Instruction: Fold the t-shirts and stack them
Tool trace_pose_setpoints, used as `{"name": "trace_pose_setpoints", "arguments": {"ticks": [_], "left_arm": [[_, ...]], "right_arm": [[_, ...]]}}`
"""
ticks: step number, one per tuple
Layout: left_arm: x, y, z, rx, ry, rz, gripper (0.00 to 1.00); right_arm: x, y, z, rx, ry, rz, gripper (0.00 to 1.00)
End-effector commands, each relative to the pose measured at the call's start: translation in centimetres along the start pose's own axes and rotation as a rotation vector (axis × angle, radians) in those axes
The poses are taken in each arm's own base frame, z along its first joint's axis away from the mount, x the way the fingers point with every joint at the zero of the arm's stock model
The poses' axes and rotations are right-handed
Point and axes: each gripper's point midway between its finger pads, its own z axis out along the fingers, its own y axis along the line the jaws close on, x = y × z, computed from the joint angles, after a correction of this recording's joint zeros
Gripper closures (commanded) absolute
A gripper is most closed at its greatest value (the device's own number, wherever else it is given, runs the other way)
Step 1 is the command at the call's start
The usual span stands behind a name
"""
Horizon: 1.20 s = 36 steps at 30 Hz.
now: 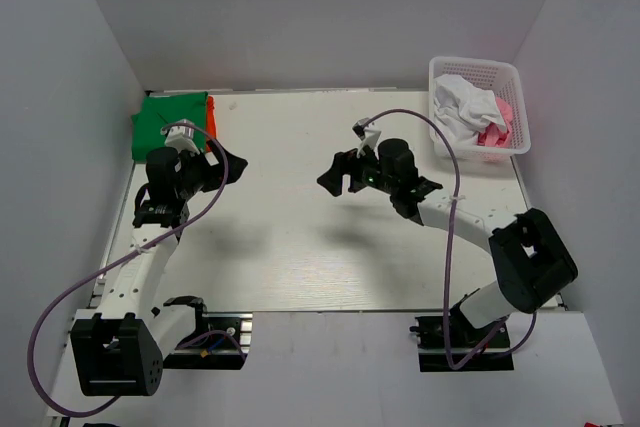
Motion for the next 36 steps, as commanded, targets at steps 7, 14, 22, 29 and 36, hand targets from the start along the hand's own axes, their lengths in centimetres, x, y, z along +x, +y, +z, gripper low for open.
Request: {"name": "trace_pose_setpoints", "arguments": {"ticks": [7,14,22,29,36], "left_arm": [[-0.3,0.0,-0.5,-0.007,-0.021,0.018,0.00],[-0.6,0.1,-0.5,-0.025,-0.030,0.017,0.00],[-0.7,0.8,-0.5,-0.060,-0.036,0.023,0.00],[-0.8,1.2,-0.4,-0.081,-0.035,0.040,0.00],[-0.5,1.7,-0.3,-0.096,-0.023,0.044,0.00]], "right_arm": [[-2.3,0.5,0.9,-0.037,-0.068,0.004,0.10],[-5.2,-5.0,1.2,0.165,-0.094,0.040,0.10],[-13.4,-19.8,-7.4,0.682,-0.209,0.155,0.10],[-15.3,-30.7,-17.1,1.054,-0.137,0.263,0.10],[-13.5,-38.4,-21.1,1.116,-0.006,0.350,0.10]]}}
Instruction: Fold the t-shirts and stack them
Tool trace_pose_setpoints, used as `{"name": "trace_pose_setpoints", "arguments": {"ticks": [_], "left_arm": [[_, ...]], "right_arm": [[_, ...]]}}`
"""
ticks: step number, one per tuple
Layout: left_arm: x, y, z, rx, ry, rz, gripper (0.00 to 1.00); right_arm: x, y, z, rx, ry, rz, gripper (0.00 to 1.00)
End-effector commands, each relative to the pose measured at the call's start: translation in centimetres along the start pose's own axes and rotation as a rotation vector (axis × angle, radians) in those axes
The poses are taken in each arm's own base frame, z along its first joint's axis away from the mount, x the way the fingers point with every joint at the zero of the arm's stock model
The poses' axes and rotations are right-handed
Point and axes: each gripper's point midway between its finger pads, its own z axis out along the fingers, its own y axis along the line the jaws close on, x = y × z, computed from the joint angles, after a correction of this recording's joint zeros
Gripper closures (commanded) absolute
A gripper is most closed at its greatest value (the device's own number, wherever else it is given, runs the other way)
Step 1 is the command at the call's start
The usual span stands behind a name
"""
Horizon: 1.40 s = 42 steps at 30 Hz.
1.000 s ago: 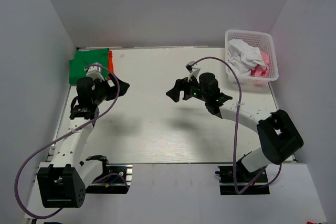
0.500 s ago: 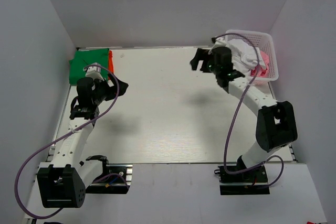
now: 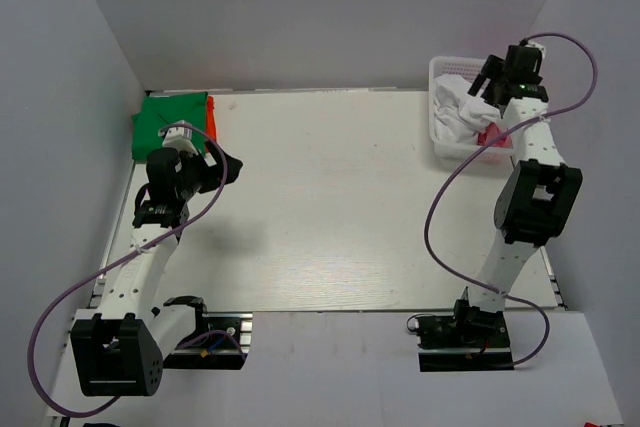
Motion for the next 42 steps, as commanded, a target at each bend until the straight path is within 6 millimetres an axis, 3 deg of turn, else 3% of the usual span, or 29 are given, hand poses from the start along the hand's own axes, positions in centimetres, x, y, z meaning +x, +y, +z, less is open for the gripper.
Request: {"name": "trace_pose_setpoints", "arguments": {"ticks": [1,4,5,11,17,22,24,27,28,30,31,34,35,37,38,40,42], "left_arm": [[-0.4,0.0,-0.2,-0.009,-0.010,0.020,0.00],[-0.6,-0.1,-0.1,-0.009,-0.010,0.020,0.00],[-0.6,-0.1,-0.1,-0.009,-0.010,0.020,0.00],[-0.2,0.2,0.3,-0.016,0.006,0.016,0.00],[-0.2,0.4,0.6,-0.020,0.015,0.013,0.00],[-0.1,0.6,0.6,-0.032,0.020,0.011,0.00],[-0.1,0.6,0.6,-0.032,0.020,0.011,0.00],[-0.1,0.6,0.6,-0.032,0.020,0.011,0.00],[-0.4,0.4,0.5,-0.029,0.012,0.013,0.00],[-0.5,0.4,0.5,-0.029,0.012,0.013,0.00],[-0.5,0.4,0.5,-0.029,0.012,0.013,0.00],[-0.4,0.2,0.5,-0.020,0.015,0.013,0.00],[-0.5,0.0,0.6,-0.009,0.011,0.015,0.00],[-0.3,-0.1,0.4,0.000,0.015,0.015,0.00],[-0.3,-0.1,0.4,0.000,0.015,0.015,0.00],[-0.3,-0.1,0.4,0.000,0.015,0.015,0.00],[-0.2,-0.2,0.4,0.008,0.018,0.015,0.00]], "right_arm": [[2.2,-2.8,1.5,0.030,0.125,-0.069,0.10],[2.0,-4.4,3.0,0.046,0.136,-0.114,0.10],[3.0,-4.9,3.9,0.050,0.165,-0.117,0.10],[4.8,-6.6,7.2,0.023,0.219,-0.104,0.10],[5.9,-5.9,10.5,-0.044,0.211,-0.118,0.10],[8.9,-5.7,13.2,-0.075,0.250,-0.110,0.10],[9.7,-5.2,13.6,-0.107,0.265,-0.096,0.21],[10.0,-4.4,13.8,-0.149,0.268,-0.079,0.59],[9.5,-4.3,13.6,-0.154,0.258,-0.076,0.80],[8.9,-4.1,13.4,-0.163,0.240,-0.074,0.94],[7.3,-3.6,12.5,-0.172,0.204,-0.078,1.00],[4.5,-3.0,11.0,-0.186,0.132,-0.082,1.00],[1.8,-2.5,9.2,-0.195,0.073,-0.086,1.00],[0.3,-2.1,8.3,-0.205,0.029,-0.098,1.00],[-2.4,-1.6,6.1,-0.216,-0.033,-0.101,1.00],[-3.8,-1.2,4.9,-0.227,-0.072,-0.104,1.00],[-7.6,-0.3,1.3,-0.261,-0.175,-0.114,1.00]]}}
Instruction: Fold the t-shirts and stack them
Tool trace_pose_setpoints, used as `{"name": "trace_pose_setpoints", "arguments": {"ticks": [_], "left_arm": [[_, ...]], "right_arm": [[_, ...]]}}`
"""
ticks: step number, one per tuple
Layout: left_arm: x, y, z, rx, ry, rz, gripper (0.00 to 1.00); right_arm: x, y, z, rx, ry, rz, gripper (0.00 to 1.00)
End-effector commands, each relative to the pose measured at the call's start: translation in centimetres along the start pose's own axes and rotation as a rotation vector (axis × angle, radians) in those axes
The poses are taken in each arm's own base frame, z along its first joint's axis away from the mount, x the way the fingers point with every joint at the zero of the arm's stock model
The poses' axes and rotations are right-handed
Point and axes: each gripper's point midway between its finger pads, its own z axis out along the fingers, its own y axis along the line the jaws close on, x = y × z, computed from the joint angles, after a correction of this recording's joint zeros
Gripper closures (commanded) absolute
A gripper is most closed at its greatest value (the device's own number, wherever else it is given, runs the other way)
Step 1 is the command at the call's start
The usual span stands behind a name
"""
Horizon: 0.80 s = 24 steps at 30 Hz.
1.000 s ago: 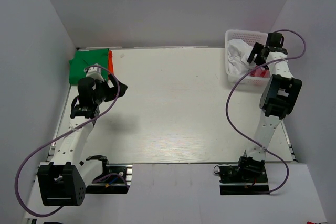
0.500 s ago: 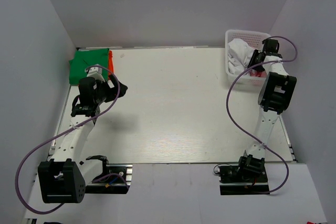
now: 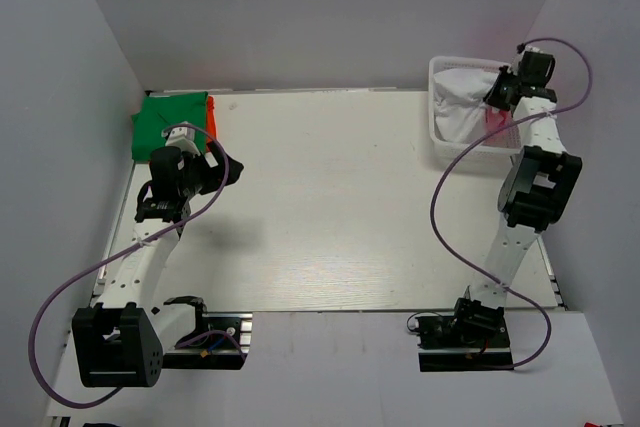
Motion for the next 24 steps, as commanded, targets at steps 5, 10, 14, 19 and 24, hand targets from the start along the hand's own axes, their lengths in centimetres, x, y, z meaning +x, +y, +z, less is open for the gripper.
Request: {"name": "trace_pose_setpoints", "arguments": {"ticks": [5,10,14,19,24], "left_arm": [[-1.8,-1.4,-0.7,0.043,-0.049,0.021,0.00],[-1.6,-1.7,-0.7,0.060,-0.041,0.012,0.00],[-1.7,-2.0,-0.9,0.072,-0.045,0.015,0.00],[-1.7,-2.1,-1.3,0.076,-0.053,0.009,0.00],[-1.7,-2.2,-1.3,0.076,-0.053,0.000,0.00]], "right_arm": [[-14.9,7.1,-15.4,-0.207,-0.478,-0.113,1.00],[-18.4,11.6,-23.5,-0.386,-0.624,-0.160,1.00],[-19.9,15.1,-28.9,-0.538,-0.690,-0.179,1.00],[-19.1,20.7,-34.2,-0.807,-0.695,-0.224,1.00],[-15.8,27.0,-36.5,-1.026,-0.629,-0.292,1.00]]}}
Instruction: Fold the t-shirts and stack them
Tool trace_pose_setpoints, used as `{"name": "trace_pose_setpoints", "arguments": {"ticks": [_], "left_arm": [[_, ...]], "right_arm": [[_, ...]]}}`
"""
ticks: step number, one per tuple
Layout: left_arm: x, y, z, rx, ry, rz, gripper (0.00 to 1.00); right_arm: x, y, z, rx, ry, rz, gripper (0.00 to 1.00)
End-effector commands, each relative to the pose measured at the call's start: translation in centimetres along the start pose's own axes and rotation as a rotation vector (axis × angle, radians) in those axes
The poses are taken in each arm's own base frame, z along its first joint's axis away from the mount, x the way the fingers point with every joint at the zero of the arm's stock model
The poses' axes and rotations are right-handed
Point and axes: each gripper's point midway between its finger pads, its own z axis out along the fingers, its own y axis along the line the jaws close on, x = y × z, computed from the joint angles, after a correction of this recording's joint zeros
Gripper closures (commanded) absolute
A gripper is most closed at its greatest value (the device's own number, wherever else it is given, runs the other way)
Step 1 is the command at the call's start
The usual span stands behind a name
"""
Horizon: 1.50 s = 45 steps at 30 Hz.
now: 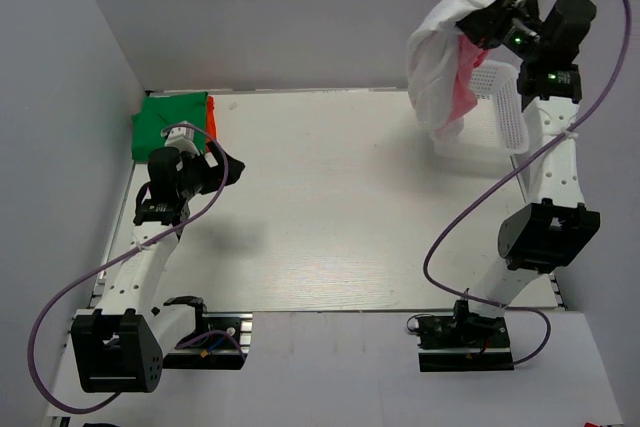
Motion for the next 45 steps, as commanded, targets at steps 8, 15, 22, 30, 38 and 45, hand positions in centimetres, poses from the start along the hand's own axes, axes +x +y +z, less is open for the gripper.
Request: {"name": "trace_pose_setpoints", "arguments": {"ticks": [8,15,22,30,38,45], "left_arm": [[-1.3,-1.3,-0.6,0.038,-0.041,0.000,0.00],[-1.2,-1.1,-0.7,0.029,-0.043,-0.011,0.00],[-1.0,-1.0,-0.8,0.029,-0.043,-0.011,0.00],[-1.1,-1.2,-1.0,0.033,-0.051,-0.018,0.00],[-0.7,-1.2,-0.8,0.038,-0.040,-0.029,0.00],[-0.7,-1.2,-0.6,0.046,-0.036,-0.029,0.00]], "right_arm": [[3.6,16.0,3.1,-0.333,0.007,-0.126,1.00],[18.6,16.5,6.8,-0.213,0.178,-0.030,1.00],[34.7,16.8,6.4,-0.146,0.537,0.041,0.10],[34.1,14.3,5.2,0.057,0.514,-0.095,0.10],[34.4,16.7,4.2,-0.018,0.567,-0.259,0.10],[37.3,19.5,6.0,-0.161,0.619,-0.568,0.10]]}}
